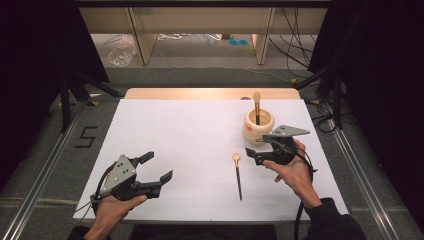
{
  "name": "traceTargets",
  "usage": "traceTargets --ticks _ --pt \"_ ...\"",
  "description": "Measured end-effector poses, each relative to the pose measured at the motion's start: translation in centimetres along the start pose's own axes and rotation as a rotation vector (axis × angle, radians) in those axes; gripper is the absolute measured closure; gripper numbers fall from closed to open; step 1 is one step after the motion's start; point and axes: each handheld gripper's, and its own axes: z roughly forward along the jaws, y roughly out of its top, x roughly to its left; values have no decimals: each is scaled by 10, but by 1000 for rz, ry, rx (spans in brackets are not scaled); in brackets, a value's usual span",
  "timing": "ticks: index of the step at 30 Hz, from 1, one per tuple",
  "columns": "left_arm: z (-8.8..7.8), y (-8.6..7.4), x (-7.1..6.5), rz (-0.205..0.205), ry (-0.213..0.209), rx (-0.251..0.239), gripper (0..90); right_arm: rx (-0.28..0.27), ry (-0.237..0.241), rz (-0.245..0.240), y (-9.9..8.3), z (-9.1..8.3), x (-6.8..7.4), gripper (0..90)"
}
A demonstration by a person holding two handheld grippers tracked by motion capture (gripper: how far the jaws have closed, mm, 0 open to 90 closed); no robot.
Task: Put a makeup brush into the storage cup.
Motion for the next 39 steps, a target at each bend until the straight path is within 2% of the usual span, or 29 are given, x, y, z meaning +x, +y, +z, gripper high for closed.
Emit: traceTargets --ticks 7,8,12,17,19,22,24,26,30,31,32,34,39 --pt "-1 -1 -1 -9 -1 2 172 52 31 -11 -6 10 9 196" --pt "-1 0 0 1 -3 3 172 62 32 -18 -6 10 10 196" --pt "2 -1 -1 -21 -5 3 172 86 34 -25 -10 13 14 201" --pt "3 -1 0 -27 -4 4 172 121 39 -22 -15 18 18 205" --pt "3 -1 2 -13 -6 3 172 130 35 -29 -17 19 19 205" --pt "2 -1 1 -29 -4 1 172 141 43 -37 -19 21 21 206" --pt "1 -1 2 -10 -3 1 172 147 45 -43 -20 23 23 208" --pt "1 -1 2 -8 -3 2 172 163 58 -38 -20 24 25 212" --pt "2 -1 1 -11 -4 2 172 191 60 -55 -23 28 26 216" --pt "2 -1 1 -14 -3 3 171 173 51 -49 -24 30 27 216" --pt "2 -1 1 -13 -3 3 172 200 58 -64 -25 31 26 216" --pt "2 -1 1 -19 -3 1 172 221 61 -60 -26 33 27 222" --pt "2 -1 1 -15 -5 2 172 231 56 -86 -30 41 30 242"
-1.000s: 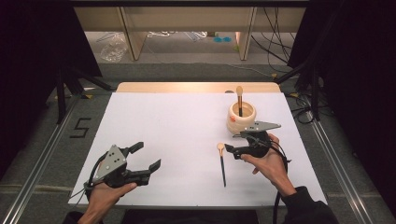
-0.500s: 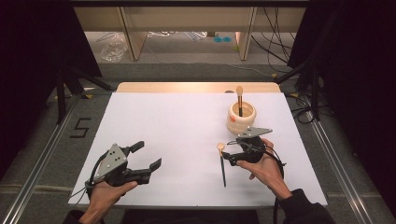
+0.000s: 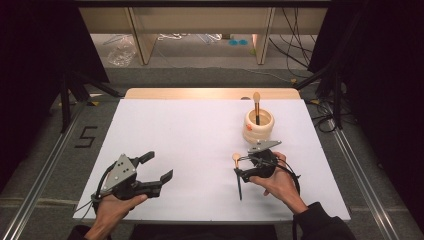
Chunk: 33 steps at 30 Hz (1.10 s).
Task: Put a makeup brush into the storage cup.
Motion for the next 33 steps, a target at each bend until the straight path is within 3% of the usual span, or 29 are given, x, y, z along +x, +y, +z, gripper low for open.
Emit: traceTargets --ticks 4,15,18,23,33 --pt "0 0 0 -6 -1 -6 172 54 8 -14 -1 8 2 262" --pt "0 0 -1 -10 1 2 172 115 18 -43 -2 19 1 307" --pt "0 0 -1 -5 1 3 172 110 12 -56 -3 23 2 316" --pt "0 0 0 -4 0 3 172 153 4 -36 -2 25 3 324" --pt "0 0 0 -4 0 2 172 170 20 -42 -2 28 0 377"
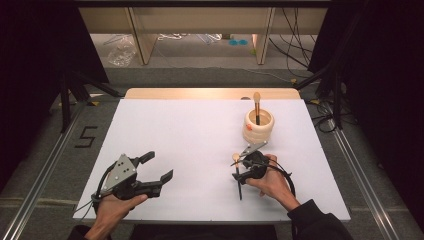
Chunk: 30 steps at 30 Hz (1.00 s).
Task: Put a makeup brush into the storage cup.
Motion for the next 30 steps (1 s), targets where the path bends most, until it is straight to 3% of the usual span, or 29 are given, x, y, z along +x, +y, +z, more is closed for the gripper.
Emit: traceTargets --ticks 8,11,20,30 --pt "0 0 0 -7 1 -2 172 27 13 -13 0 3 0 425" --pt "-1 1 1 10 6 -10 172 48 28 -9 0 3 2 443" --pt "-1 1 2 6 9 -13 173 60 24 -20 0 2 -5 550" --pt "-1 1 1 -8 9 -15 172 134 44 -23 5 -2 -12 652"
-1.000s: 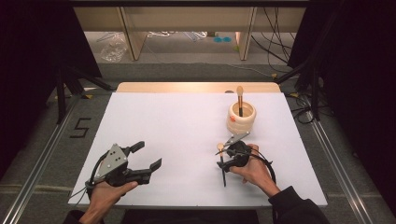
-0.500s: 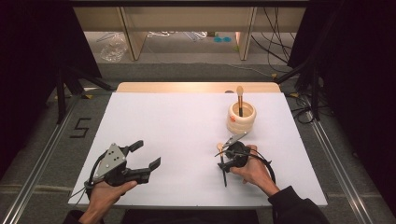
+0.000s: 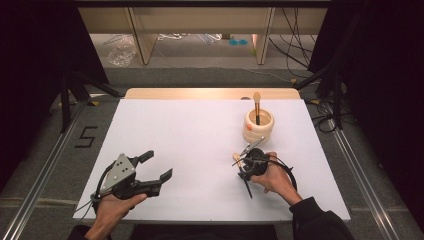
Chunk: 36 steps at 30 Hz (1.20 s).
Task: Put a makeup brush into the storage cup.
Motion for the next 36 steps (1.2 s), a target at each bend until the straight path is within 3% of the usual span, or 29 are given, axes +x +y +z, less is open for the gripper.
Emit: traceTargets --ticks 15,26,27,36 --pt "-2 0 0 0 2 -5 173 130 10 15 11 -2 -12 800" --pt "-2 0 1 18 2 2 173 211 22 2 19 -2 -17 825" --pt "-2 0 0 -3 5 -2 173 222 22 5 20 -1 -17 825" --pt "-2 0 1 19 2 1 173 265 7 1 25 0 -14 827"
